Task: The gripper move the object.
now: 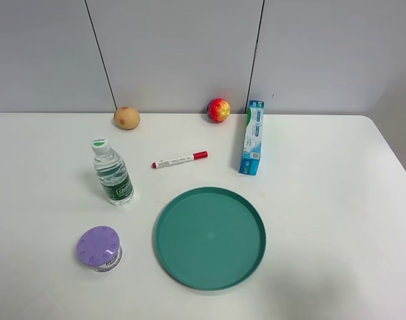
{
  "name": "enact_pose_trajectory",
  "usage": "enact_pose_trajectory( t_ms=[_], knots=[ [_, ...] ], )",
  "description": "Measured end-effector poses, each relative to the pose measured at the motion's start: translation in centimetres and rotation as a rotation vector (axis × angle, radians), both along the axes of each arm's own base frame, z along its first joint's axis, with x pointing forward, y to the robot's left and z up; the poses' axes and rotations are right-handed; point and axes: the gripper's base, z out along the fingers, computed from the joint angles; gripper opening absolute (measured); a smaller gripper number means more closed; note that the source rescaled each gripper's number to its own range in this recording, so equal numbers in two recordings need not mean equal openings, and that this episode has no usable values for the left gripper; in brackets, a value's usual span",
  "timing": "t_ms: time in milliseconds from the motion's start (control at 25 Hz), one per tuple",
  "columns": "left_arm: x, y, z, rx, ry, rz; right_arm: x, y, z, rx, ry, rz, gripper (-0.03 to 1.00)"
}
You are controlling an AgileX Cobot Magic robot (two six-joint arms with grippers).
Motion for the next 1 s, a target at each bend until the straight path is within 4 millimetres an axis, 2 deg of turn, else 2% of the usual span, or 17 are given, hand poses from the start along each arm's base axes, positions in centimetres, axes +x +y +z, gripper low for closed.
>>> enact_pose_trajectory(
  t_ms=[1000],
  knots=[
    [0.00, 0.00, 0.00, 0.000, 0.000, 0.000, 0.00, 0.00, 0.00, 0.000, 0.000, 0.000, 0.93]
  ],
)
